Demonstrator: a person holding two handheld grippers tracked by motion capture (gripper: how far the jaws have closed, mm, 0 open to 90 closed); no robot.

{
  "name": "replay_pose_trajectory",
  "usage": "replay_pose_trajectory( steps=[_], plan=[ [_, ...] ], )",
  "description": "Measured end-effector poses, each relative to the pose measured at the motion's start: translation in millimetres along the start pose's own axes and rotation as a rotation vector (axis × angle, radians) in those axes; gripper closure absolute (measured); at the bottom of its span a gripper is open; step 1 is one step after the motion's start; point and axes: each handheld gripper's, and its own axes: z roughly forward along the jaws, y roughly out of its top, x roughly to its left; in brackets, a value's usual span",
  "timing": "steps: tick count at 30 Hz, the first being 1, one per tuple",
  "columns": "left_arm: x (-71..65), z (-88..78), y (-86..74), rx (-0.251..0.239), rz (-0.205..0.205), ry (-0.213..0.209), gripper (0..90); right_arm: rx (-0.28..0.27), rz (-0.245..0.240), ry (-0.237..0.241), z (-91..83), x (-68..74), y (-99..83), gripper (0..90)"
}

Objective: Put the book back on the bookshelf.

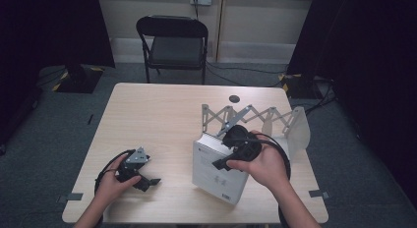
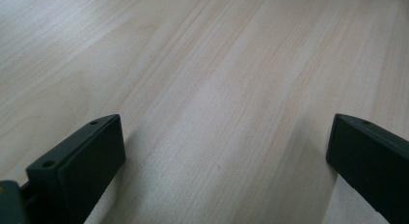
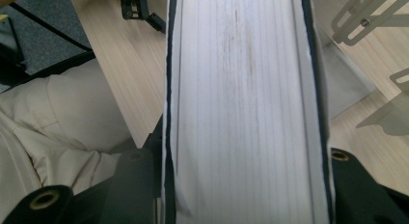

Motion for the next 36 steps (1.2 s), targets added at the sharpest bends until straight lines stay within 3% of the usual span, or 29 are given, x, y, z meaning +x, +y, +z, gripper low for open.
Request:
replay_pose_trajectory(
  steps=[36],
  plan=[
    [0.2, 0.4, 0.0, -0.002, -0.001, -0.001, 0.0, 0.025, 0.029, -0.02, -23.6, -5.8, -35.6, 52.6]
  ],
)
